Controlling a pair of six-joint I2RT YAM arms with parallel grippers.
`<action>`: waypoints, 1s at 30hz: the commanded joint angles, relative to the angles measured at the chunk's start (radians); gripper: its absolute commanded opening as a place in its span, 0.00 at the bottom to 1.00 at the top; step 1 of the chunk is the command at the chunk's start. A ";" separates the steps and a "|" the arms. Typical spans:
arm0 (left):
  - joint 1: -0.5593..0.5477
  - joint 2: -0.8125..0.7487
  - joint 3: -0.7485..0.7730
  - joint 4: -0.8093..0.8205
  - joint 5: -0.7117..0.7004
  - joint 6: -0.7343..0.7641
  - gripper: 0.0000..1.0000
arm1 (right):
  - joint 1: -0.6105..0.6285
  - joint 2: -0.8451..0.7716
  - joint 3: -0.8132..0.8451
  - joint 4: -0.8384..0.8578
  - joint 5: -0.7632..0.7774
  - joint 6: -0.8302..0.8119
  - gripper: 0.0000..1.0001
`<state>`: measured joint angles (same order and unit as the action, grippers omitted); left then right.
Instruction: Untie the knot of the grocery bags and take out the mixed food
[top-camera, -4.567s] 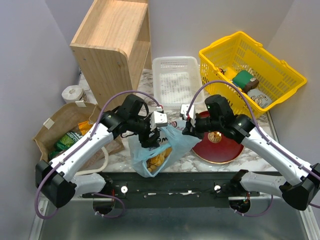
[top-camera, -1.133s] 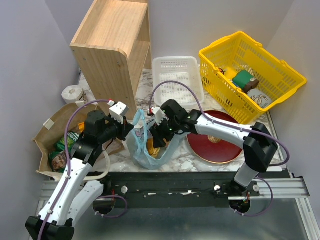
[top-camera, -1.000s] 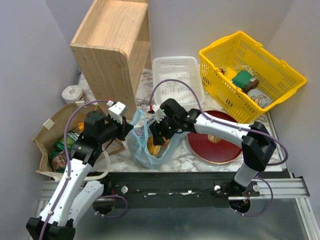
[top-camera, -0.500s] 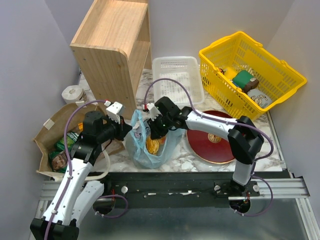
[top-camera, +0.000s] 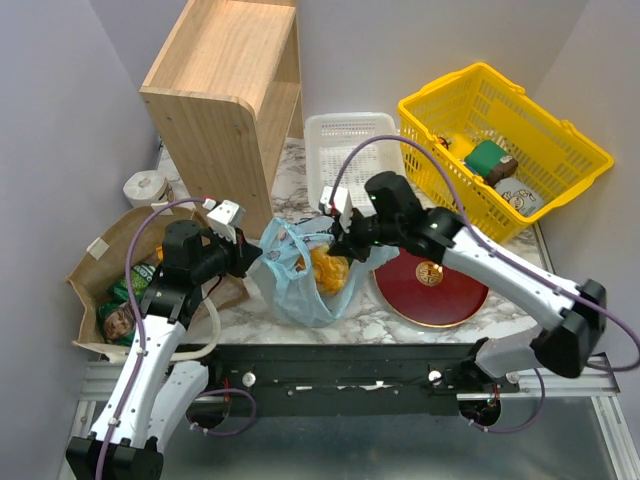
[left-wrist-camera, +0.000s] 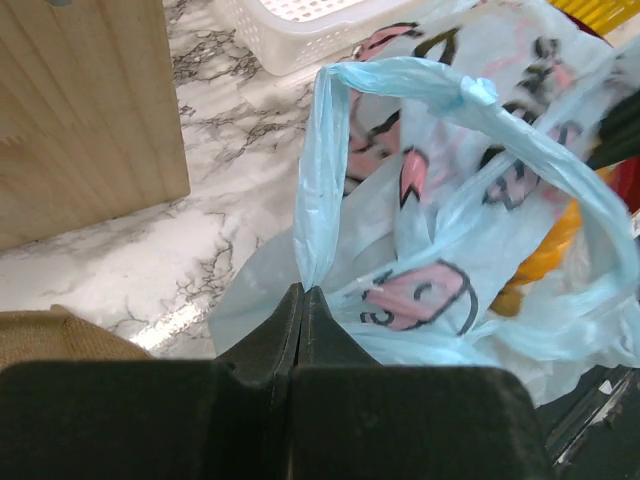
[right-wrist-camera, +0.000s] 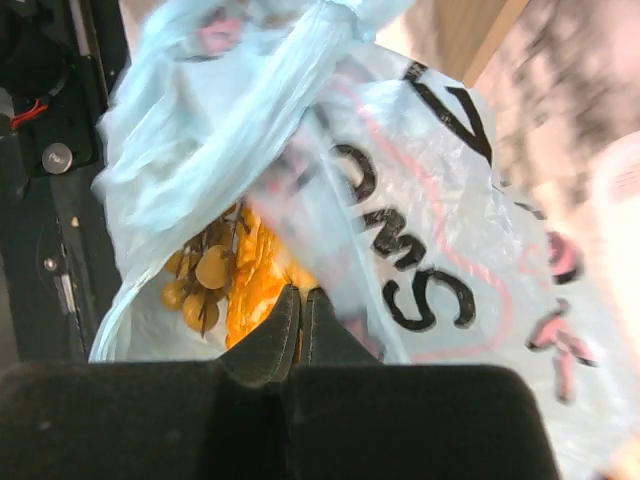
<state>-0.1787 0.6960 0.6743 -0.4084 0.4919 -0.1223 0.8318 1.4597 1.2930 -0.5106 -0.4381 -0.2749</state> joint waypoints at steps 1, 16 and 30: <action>0.034 -0.007 0.041 -0.010 0.040 -0.004 0.00 | 0.001 -0.137 -0.041 -0.109 0.027 -0.185 0.00; 0.051 0.051 0.076 -0.046 0.031 0.058 0.00 | -0.006 -0.240 0.144 -0.244 -0.117 -0.394 0.00; 0.051 0.103 0.162 -0.135 0.054 0.116 0.00 | -0.213 -0.331 0.256 -0.079 0.240 -0.184 0.00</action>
<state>-0.1364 0.7898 0.7815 -0.5060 0.5083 -0.0521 0.7269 1.1809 1.5608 -0.6609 -0.3672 -0.4889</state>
